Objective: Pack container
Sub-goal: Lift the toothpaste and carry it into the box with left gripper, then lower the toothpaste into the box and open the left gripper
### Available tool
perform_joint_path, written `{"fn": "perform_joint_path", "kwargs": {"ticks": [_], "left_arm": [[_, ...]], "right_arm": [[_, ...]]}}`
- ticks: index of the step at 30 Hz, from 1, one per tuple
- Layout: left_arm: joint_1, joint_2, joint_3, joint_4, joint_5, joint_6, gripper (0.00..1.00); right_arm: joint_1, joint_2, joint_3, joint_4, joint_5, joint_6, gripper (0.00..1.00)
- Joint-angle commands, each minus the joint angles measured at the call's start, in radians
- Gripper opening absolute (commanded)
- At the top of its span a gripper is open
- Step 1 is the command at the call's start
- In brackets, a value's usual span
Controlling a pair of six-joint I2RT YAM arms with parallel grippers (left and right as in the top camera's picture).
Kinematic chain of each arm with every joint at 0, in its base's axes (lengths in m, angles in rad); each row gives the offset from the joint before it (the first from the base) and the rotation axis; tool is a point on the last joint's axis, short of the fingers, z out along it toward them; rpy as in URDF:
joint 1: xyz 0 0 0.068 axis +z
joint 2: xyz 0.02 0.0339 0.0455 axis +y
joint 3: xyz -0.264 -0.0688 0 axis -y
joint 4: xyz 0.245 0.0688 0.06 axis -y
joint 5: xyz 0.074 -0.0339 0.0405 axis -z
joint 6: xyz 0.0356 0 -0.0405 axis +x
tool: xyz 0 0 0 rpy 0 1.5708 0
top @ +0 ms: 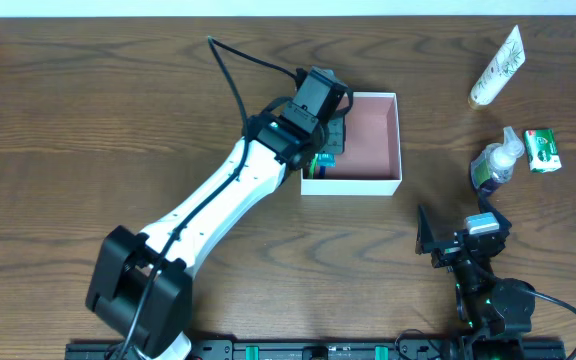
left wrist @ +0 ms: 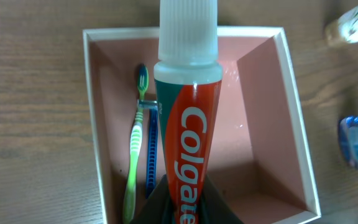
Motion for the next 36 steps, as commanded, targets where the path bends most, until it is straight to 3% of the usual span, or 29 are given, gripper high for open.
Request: {"fn": "perform_joint_path", "kwargs": {"ticks": [1, 28, 36], "left_arm": [[0.001, 0.039, 0.008, 0.008, -0.016, -0.005, 0.13], [0.001, 0.138, 0.007, 0.008, -0.063, 0.034, 0.17], [0.001, 0.137, 0.011, 0.037, -0.016, 0.068, 0.17]], "right_arm": [[0.007, -0.002, -0.002, -0.003, -0.010, -0.006, 0.99], [0.007, -0.002, -0.002, -0.003, -0.010, -0.006, 0.99], [0.007, -0.002, -0.002, -0.003, -0.010, -0.006, 0.99]]}}
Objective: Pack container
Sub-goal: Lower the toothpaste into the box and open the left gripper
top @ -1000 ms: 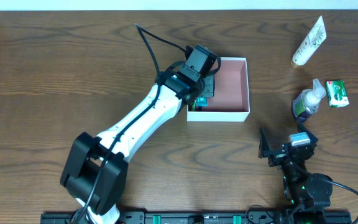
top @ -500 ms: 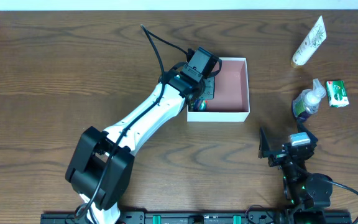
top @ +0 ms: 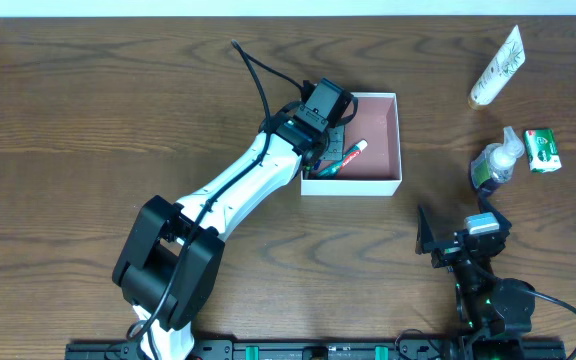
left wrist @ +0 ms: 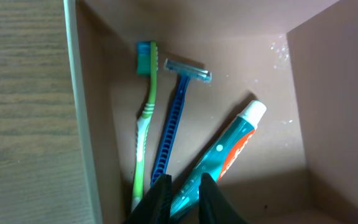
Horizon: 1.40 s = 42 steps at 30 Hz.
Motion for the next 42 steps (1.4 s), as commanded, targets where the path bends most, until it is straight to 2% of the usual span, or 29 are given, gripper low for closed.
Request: {"fn": "perform_joint_path", "kwargs": {"ticks": [1, 4, 12, 21, 28, 34, 42], "left_arm": [[0.000, 0.007, 0.013, 0.020, 0.066, 0.052, 0.17], [-0.002, 0.007, 0.013, 0.048, 0.182, 0.108, 0.17], [-0.029, 0.008, 0.013, 0.064, 0.183, 0.254, 0.17], [-0.031, 0.008, 0.013, 0.082, 0.148, 0.263, 0.17], [-0.032, 0.008, 0.013, 0.148, 0.147, 0.366, 0.17], [-0.032, 0.008, 0.013, 0.217, 0.078, 0.367, 0.17], [-0.032, 0.051, 0.013, 0.275, 0.072, 0.382, 0.17]], "right_arm": [[0.007, -0.002, -0.002, -0.003, -0.010, -0.006, 0.99], [0.007, -0.002, -0.002, -0.003, -0.010, -0.006, 0.99], [0.007, -0.002, -0.002, -0.003, -0.010, -0.006, 0.99], [0.007, -0.002, -0.002, -0.003, -0.010, -0.006, 0.99], [0.007, -0.002, -0.002, -0.003, -0.010, -0.006, 0.99], [0.007, -0.002, -0.002, -0.003, -0.010, -0.006, 0.99], [0.007, -0.002, -0.002, -0.003, -0.010, -0.006, 0.99]]}}
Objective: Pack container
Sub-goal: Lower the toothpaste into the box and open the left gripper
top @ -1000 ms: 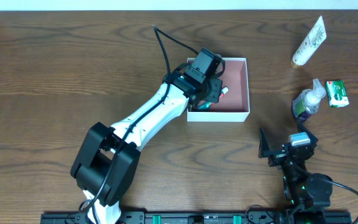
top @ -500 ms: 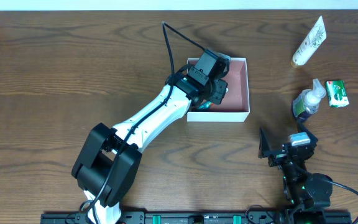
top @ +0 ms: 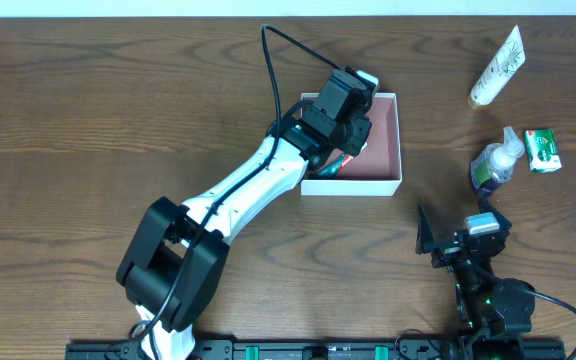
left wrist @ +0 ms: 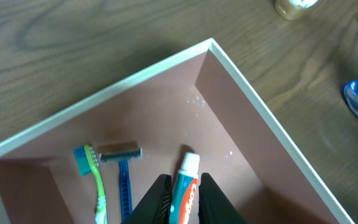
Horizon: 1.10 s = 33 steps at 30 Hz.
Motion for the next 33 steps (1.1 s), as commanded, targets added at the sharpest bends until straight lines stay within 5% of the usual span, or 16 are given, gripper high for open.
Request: {"fn": "perform_joint_path", "kwargs": {"ticks": [1, 33], "left_arm": [[0.000, 0.053, 0.013, 0.023, -0.023, 0.021, 0.17], [-0.001, 0.209, 0.013, 0.043, -0.022, 0.011, 0.17]], "right_arm": [[0.007, -0.002, -0.002, -0.003, -0.010, -0.006, 0.99], [0.007, -0.002, -0.002, -0.003, -0.010, -0.006, 0.99]]}}
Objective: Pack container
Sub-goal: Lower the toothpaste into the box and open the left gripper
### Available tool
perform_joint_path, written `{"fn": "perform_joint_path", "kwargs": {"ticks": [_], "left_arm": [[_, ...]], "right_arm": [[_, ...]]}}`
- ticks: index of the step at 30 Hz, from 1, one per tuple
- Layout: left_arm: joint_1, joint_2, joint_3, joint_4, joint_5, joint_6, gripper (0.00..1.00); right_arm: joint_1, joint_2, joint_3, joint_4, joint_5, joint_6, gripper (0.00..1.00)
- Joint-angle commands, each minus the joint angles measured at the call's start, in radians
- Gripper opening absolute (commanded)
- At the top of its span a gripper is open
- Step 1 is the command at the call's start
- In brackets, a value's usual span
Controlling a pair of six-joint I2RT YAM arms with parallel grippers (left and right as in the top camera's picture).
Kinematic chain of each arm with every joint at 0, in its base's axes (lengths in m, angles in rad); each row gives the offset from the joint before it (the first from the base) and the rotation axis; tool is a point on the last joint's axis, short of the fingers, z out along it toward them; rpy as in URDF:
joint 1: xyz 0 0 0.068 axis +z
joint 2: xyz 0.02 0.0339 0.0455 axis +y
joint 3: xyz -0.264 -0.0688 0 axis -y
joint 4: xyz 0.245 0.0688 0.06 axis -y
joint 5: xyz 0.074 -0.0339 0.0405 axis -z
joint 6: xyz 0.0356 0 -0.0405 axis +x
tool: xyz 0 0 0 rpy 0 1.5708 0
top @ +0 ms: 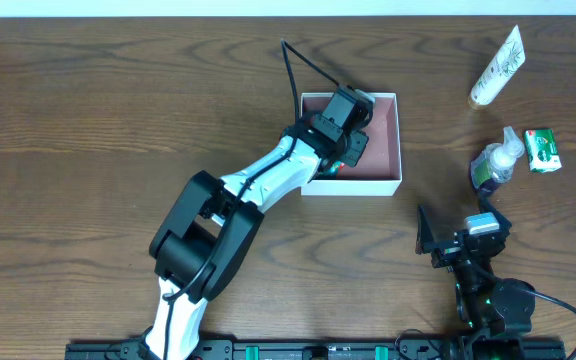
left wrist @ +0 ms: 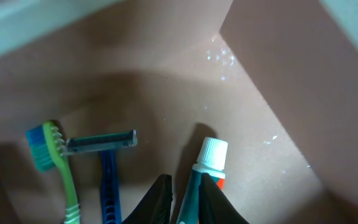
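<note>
The white box with a pink inside [top: 353, 186] stands mid-table, and my left arm reaches into it. In the left wrist view the left gripper [left wrist: 182, 183] is low inside the box [left wrist: 278, 81], shut on the tail of a Colgate toothpaste tube [left wrist: 207, 163] whose white cap points at the far corner. A green toothbrush [left wrist: 53, 155] and a blue razor [left wrist: 106, 158] lie on the floor to its left. The right gripper [top: 458, 245] rests at the near right edge; its jaws are unclear.
On the table right of the box lie a lotion tube [top: 496, 68], a spray bottle [top: 495, 165] and a small green packet [top: 542, 150]. The box walls stand close round the left gripper.
The left gripper was higher over the box, with its far corner and the table in view. Now it is low inside, the tube still between its fingers. The right arm is unmoved.
The left gripper first held the toothpaste upright over the box, where toothbrush and razor lay. Then the tube slanted low beside the razor, fingers at its tail. Then the gripper was higher with the tube, and now it is low in the box again.
</note>
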Motion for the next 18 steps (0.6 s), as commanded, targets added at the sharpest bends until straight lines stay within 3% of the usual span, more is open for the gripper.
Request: {"fn": "perform_joint_path", "kwargs": {"ticks": [1, 18], "left_arm": [[-0.001, 0.029, 0.013, -0.003, -0.011, 0.009, 0.17], [-0.005, 0.066, 0.013, -0.023, 0.011, -0.017, 0.17]], "right_arm": [[0.007, -0.002, -0.002, -0.004, -0.010, -0.006, 0.99], [0.007, -0.002, -0.002, -0.004, -0.010, -0.006, 0.99]]}}
